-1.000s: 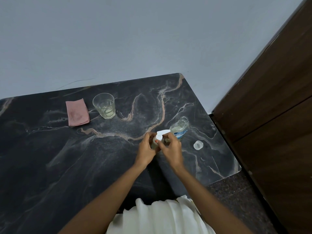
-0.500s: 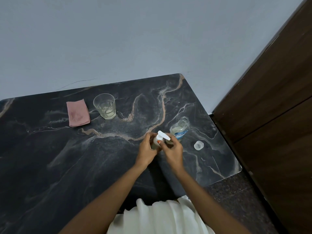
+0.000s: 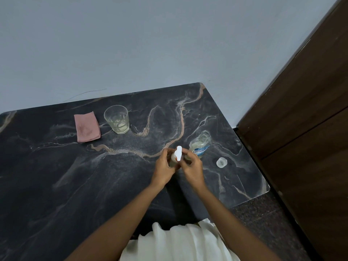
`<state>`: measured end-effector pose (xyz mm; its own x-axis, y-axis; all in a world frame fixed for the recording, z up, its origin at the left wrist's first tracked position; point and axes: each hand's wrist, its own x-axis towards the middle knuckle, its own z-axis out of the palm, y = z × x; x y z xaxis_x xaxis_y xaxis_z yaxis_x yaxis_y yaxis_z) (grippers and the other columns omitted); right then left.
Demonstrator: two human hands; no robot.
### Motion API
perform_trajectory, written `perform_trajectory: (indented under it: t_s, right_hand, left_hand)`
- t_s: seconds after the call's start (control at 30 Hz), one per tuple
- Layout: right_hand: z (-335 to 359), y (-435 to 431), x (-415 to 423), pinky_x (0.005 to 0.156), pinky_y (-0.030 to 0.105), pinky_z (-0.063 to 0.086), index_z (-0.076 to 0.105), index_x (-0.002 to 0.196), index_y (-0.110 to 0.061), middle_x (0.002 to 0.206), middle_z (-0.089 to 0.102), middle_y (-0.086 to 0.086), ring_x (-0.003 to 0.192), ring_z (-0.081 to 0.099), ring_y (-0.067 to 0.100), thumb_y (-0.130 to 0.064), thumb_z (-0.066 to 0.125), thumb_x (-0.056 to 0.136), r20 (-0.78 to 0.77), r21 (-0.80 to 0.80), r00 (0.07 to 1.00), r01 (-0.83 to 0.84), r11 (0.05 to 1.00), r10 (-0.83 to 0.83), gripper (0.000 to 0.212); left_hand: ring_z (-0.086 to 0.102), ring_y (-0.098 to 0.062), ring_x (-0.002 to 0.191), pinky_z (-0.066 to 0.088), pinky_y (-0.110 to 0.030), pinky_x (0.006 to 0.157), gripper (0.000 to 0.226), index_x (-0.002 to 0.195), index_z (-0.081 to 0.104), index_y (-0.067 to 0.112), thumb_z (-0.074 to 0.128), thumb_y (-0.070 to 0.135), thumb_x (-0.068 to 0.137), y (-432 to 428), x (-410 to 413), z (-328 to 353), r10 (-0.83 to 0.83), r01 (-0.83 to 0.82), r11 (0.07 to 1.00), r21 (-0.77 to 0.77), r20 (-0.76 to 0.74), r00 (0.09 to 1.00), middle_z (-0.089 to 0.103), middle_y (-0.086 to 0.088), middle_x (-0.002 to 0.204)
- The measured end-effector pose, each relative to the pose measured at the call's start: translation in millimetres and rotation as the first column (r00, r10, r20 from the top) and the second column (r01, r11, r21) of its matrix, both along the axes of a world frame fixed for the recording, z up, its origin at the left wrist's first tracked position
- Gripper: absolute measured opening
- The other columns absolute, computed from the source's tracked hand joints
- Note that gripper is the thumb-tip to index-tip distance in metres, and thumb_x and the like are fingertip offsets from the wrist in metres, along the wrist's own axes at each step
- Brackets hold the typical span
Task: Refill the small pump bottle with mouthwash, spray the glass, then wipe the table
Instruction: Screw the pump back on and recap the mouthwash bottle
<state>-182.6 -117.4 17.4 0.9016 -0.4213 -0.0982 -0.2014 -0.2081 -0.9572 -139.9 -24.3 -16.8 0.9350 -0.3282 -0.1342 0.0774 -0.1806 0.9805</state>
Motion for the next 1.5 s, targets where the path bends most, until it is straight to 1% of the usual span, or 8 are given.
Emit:
perform_trajectory:
  t_s: [0.17,0.27,0.5,0.8,0.93,1.07,1.3,1.5]
  right_hand:
    - [0.2,3.6,5.2,0.085,0.041,0.051,0.061,0.099,-0.007,0.099,0.065,0.008,0.093,0.061,0.023,0.005,0.062,0.076,-0.017,-0.042,0.999,0.05,0.998,-0.051,0.026]
    - [-0.1,5.2,6.8,0.082,0.035,0.051,0.059,0.092,-0.014,0.094,0.063,0.002,0.092,0.061,0.022,0.003,0.064,0.075,-0.032,-0.077,0.996,0.08,0.994,-0.083,0.025]
    - [-3.0,11.1,7.4,0.089,0.04,0.046,0.053,0.099,-0.011,0.105,0.06,0.001,0.1,0.054,0.019,-0.003,0.063,0.078,-0.052,-0.217,0.994,0.087,0.972,-0.101,0.025]
    - [-1.6,8.2,2.1,0.084,0.029,0.047,0.058,0.104,-0.012,0.101,0.058,-0.005,0.096,0.056,0.014,-0.004,0.066,0.077,0.0,-0.214,0.997,0.072,0.974,-0.073,0.03]
    - [0.2,4.8,-1.4,0.085,0.027,0.046,0.06,0.108,-0.009,0.098,0.056,-0.006,0.095,0.053,0.012,-0.002,0.066,0.077,0.009,-0.219,1.0,0.028,0.975,-0.027,0.033]
    - [2.5,0.8,-4.1,0.085,0.028,0.048,0.059,0.11,-0.007,0.101,0.059,-0.002,0.095,0.056,0.016,0.001,0.065,0.077,0.023,-0.21,1.0,-0.006,0.978,0.011,0.035]
    - [2.2,-11.1,-12.6,0.077,0.01,0.048,0.064,0.1,-0.004,0.099,0.064,0.001,0.088,0.062,0.017,0.012,0.063,0.074,0.083,-0.173,0.996,0.035,0.984,-0.021,0.03]
    - [5.4,-33.6,-20.9,0.069,0.005,0.045,0.067,0.088,-0.012,0.089,0.067,-0.004,0.077,0.062,-0.004,0.009,0.063,0.075,0.065,-0.154,0.997,0.061,0.986,-0.052,0.025]
  left_hand:
    - [0.057,0.011,0.086,0.048,-0.007,0.071,0.043,0.096,0.047,0.032,0.069,0.003,0.073,0.2,-1.2,3.5,0.004,-0.004,1.0,0.006,0.004,1.0,0.058,0.017,0.093]
    - [0.058,0.005,0.083,0.047,-0.007,0.067,0.04,0.093,0.047,0.036,0.066,0.006,0.076,0.0,-2.5,4.5,0.011,-0.012,1.0,0.013,0.014,1.0,0.057,0.016,0.091]
    - [0.056,0.002,0.083,0.042,-0.002,0.068,0.023,0.096,0.048,0.022,0.06,0.009,0.082,-1.5,-3.0,6.4,0.039,-0.041,0.999,0.023,0.073,0.997,0.056,0.016,0.089]
    - [0.058,-0.006,0.088,0.046,-0.005,0.064,0.032,0.098,0.049,0.021,0.066,0.004,0.077,-1.1,-1.7,9.6,0.007,-0.007,1.0,-0.005,-0.027,1.0,0.058,0.008,0.094]
    - [0.057,-0.005,0.095,0.046,-0.008,0.074,0.043,0.104,0.048,0.024,0.068,0.003,0.074,2.2,-2.7,10.2,-0.049,0.049,0.998,0.024,0.0,0.999,0.058,0.007,0.1]
    - [0.05,-0.016,0.118,0.04,-0.03,0.101,0.056,0.112,0.046,0.021,0.068,-0.008,0.069,14.9,-0.5,13.4,-0.095,0.095,0.995,-0.017,0.016,0.995,0.054,-0.005,0.121]
    - [0.047,-0.007,0.117,0.033,-0.024,0.105,0.056,0.112,0.044,0.018,0.066,-0.012,0.071,36.8,9.0,38.0,-0.033,0.035,0.998,-0.057,0.039,0.999,0.052,0.004,0.118]
    - [0.049,0.005,0.109,0.035,-0.008,0.097,0.045,0.106,0.049,0.025,0.064,-0.005,0.076,30.2,22.3,67.3,-0.015,0.026,0.995,-0.098,0.104,0.994,0.055,0.009,0.113]
